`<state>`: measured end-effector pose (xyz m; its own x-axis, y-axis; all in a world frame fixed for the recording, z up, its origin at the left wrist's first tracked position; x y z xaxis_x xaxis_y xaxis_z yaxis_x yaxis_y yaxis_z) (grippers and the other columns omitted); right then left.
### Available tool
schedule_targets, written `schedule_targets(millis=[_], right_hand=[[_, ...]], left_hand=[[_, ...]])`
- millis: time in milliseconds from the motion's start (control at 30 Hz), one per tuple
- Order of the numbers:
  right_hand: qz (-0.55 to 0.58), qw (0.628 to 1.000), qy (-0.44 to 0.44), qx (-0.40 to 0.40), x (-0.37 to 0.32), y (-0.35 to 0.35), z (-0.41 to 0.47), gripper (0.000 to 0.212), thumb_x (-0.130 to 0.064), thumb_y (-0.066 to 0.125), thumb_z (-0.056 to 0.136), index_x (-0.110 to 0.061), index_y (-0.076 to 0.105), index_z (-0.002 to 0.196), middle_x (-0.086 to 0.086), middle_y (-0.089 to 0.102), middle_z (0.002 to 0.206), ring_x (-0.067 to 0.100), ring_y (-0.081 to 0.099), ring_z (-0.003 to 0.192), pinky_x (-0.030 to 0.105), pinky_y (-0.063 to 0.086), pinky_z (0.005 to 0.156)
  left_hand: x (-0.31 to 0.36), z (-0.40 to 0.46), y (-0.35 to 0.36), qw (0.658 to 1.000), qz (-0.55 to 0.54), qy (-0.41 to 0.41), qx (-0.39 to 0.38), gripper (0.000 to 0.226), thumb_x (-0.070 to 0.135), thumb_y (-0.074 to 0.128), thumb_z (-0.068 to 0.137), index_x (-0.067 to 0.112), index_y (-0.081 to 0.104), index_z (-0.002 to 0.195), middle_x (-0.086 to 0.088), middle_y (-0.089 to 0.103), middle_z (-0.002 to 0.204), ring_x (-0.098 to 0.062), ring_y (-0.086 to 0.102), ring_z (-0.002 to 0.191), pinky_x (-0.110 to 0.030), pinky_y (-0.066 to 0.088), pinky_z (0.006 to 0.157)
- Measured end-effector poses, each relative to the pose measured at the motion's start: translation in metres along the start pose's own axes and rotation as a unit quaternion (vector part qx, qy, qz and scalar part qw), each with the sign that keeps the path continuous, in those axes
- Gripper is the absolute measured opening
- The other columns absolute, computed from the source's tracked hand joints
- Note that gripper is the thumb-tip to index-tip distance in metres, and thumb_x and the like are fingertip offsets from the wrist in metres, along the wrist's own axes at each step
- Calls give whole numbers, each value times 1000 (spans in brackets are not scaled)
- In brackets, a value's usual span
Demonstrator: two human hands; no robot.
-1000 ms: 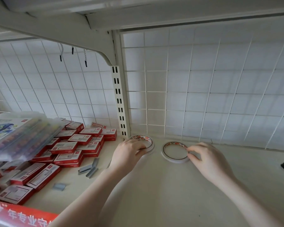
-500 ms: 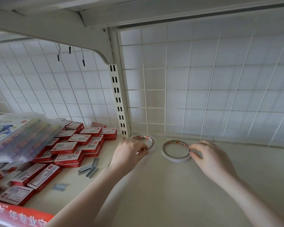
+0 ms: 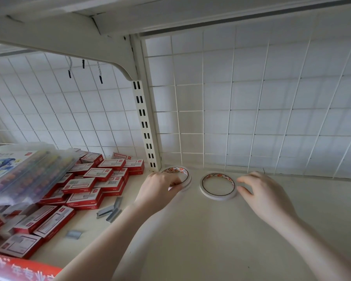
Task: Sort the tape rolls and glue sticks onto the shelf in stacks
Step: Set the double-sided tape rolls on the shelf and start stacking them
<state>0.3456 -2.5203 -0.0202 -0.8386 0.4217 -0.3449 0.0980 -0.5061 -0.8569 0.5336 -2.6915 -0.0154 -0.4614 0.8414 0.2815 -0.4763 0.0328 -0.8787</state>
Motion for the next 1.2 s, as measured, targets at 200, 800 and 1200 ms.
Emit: schedule_targets(millis=[200, 800, 1200], right_hand=[[-6, 1000, 4, -14, -2, 0, -1, 21, -25, 58, 90, -20, 67, 109, 0, 61, 108, 23, 56, 103, 31, 41, 76], [-25, 999, 17, -32, 0, 1, 0, 24, -29, 54, 92, -23, 64, 113, -3, 59, 113, 21, 55, 105, 29, 42, 77], [-42, 998, 20, -46, 2, 3, 1, 25, -31, 53, 92, -21, 64, 113, -2, 58, 111, 21, 57, 101, 29, 42, 76]], left_hand=[[0, -1, 1, 1000, -5, 8, -10, 23, 31, 55, 90, 13, 59, 75, 0, 59, 69, -22, 51, 69, -27, 29, 59], [1, 1, -1, 1000, -15, -9, -26, 14, 29, 62, 85, 19, 69, 93, 7, 68, 90, -11, 61, 86, -24, 43, 77], [6, 9, 1, 995, 11, -69, -67, 19, 37, 58, 82, 21, 67, 87, 2, 67, 84, -20, 60, 81, -34, 50, 72]])
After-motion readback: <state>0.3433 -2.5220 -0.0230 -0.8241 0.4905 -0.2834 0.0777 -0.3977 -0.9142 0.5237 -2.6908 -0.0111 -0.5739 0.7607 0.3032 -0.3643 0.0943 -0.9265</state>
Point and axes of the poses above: each hand's wrist, its own z-axis towards the middle knuckle, its own y-axis out of the palm, x = y × z, the point moved 2 cm from there along z, towards the middle knuckle
